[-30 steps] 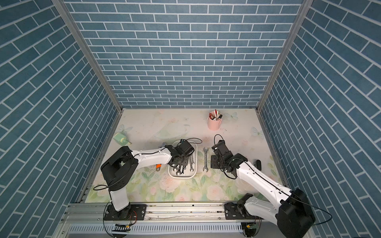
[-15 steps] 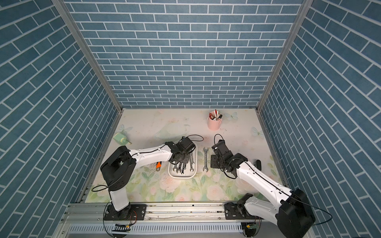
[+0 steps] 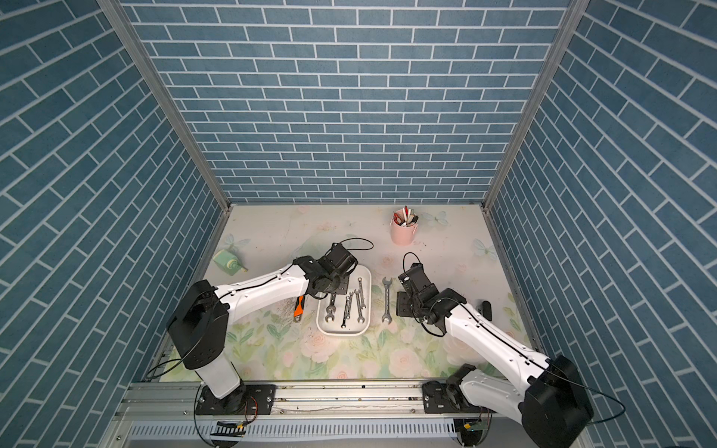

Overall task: Take out the wrench from the storage box
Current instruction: Pick up the wrench from the storage box, then place the wrench at the center of the board.

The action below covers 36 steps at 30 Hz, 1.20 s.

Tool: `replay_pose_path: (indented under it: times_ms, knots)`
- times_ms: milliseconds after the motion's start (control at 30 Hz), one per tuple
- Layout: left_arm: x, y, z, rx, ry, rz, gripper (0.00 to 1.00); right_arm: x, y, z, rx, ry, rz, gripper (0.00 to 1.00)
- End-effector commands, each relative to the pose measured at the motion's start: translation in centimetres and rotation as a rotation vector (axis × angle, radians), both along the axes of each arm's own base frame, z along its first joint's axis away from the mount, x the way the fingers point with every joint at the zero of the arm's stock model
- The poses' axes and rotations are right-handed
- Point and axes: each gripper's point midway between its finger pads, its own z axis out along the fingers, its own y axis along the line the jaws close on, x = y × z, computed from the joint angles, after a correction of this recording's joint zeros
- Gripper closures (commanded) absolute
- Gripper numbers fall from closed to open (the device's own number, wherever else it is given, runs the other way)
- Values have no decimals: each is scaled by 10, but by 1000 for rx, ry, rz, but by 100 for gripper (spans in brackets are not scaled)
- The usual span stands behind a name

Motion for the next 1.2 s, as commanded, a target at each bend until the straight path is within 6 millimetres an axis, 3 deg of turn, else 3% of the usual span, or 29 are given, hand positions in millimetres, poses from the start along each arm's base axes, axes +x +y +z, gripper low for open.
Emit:
replay_pose_path:
  times_ms: [0, 333, 533, 933, 1167]
  knots:
    - [7, 16, 21, 12, -33, 20, 89, 2, -1, 9, 7, -15, -7, 40]
    - [20, 73, 27, -4, -45, 115, 89, 3, 1, 9, 9, -12, -6, 40]
    - [21, 90, 5, -10, -23, 142, 89, 4, 2, 10, 11, -11, -7, 40]
    - [13, 90, -51, -26, 58, 137, 90, 6, 4, 7, 10, -1, -5, 39]
    - [4, 82, -70, -69, 97, 135, 90, 6, 5, 6, 9, 4, -6, 39]
